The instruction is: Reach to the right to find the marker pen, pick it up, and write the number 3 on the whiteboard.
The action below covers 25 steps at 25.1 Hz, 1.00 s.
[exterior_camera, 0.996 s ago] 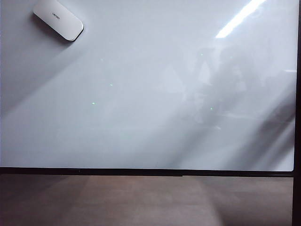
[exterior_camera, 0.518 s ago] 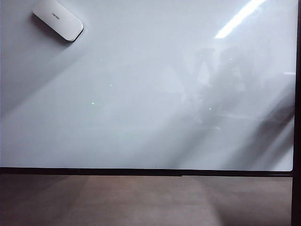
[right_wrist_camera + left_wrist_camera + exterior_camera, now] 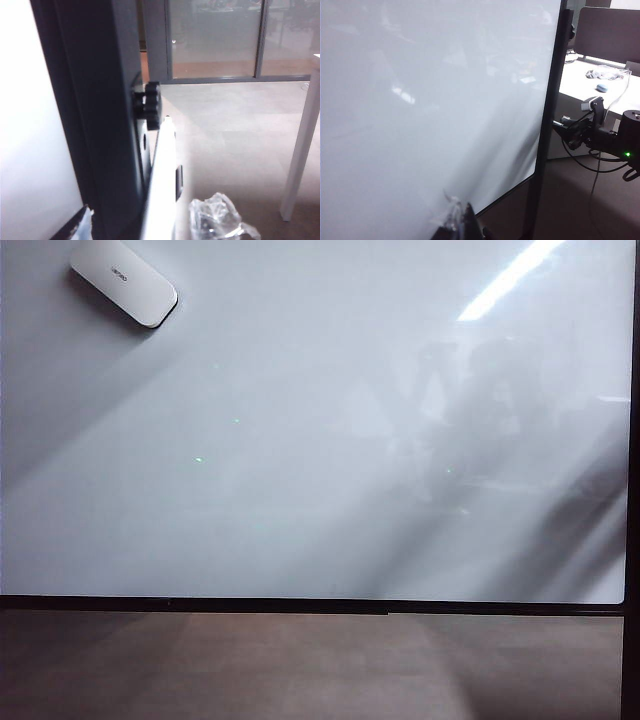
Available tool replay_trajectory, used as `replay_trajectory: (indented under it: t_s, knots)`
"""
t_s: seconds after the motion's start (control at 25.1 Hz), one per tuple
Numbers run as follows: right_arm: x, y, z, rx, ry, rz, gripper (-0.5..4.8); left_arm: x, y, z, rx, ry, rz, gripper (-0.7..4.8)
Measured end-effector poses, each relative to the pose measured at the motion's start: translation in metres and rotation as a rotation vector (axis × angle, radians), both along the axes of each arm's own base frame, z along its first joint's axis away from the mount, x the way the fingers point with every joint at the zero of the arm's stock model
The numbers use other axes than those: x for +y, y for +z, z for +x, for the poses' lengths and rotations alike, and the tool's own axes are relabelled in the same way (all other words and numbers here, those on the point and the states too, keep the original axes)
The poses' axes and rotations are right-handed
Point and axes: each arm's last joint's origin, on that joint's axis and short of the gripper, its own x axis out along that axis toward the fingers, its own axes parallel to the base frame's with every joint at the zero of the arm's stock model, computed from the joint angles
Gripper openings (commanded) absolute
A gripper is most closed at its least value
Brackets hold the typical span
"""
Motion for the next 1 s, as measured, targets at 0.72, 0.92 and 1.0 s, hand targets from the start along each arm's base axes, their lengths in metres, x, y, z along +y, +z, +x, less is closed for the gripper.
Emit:
replay_trajectory:
  t_s: [0.72, 0.92, 1.0]
  knots:
    - [-0.0014, 0.0032, 0.0035, -0.010, 0.015, -0.024, 2.52, 0.0000, -0.0008, 0.0000, 0.007, 0.000, 0.005, -0.05]
    - [-0.0038, 0.0051, 0.0084, 0.012, 0.016, -0.027, 2.51, 0.0000, -0.0010, 0.0000, 0.008, 0.000, 0.006, -0.05]
    - [-0.0039, 0.0049, 0.0085, 0.015, 0.007, -0.027, 2.38, 0.0000, -0.0010, 0.0000, 0.008, 0.000, 0.007, -0.05]
